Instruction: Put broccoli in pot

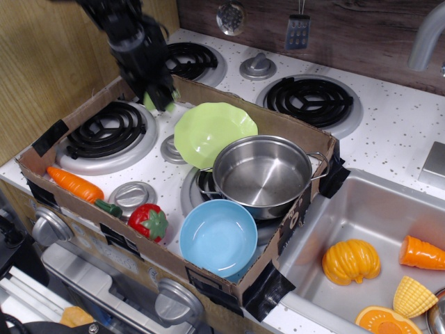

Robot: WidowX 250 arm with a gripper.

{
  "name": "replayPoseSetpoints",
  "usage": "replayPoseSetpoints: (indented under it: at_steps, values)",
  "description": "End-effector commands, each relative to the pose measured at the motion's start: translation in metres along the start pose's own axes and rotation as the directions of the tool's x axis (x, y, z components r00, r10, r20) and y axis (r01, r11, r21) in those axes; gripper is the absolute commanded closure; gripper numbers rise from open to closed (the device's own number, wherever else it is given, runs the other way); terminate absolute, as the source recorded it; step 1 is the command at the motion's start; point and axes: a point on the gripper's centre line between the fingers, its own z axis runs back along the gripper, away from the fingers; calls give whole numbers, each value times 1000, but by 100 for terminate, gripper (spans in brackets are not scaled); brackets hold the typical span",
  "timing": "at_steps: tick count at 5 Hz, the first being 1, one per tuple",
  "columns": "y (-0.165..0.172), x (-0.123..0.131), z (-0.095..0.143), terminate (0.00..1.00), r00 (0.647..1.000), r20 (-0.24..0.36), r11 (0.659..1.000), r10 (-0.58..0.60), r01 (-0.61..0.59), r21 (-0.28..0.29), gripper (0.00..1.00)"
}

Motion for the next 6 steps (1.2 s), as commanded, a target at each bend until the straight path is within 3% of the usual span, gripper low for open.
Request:
replayPoseSetpoints:
  at_steps: [1, 2, 3, 6]
  values:
    - [-22, 41, 74, 0, 1000, -13, 983, -16, 18, 184, 100]
    - [-45, 45, 89, 0, 999, -32, 984, 26, -20, 174, 100]
    - [-63, 39, 89, 0, 996, -25, 992, 80, -77, 99, 100]
    - [-105, 5, 88, 0, 974, -38, 975, 223, -222, 24, 100]
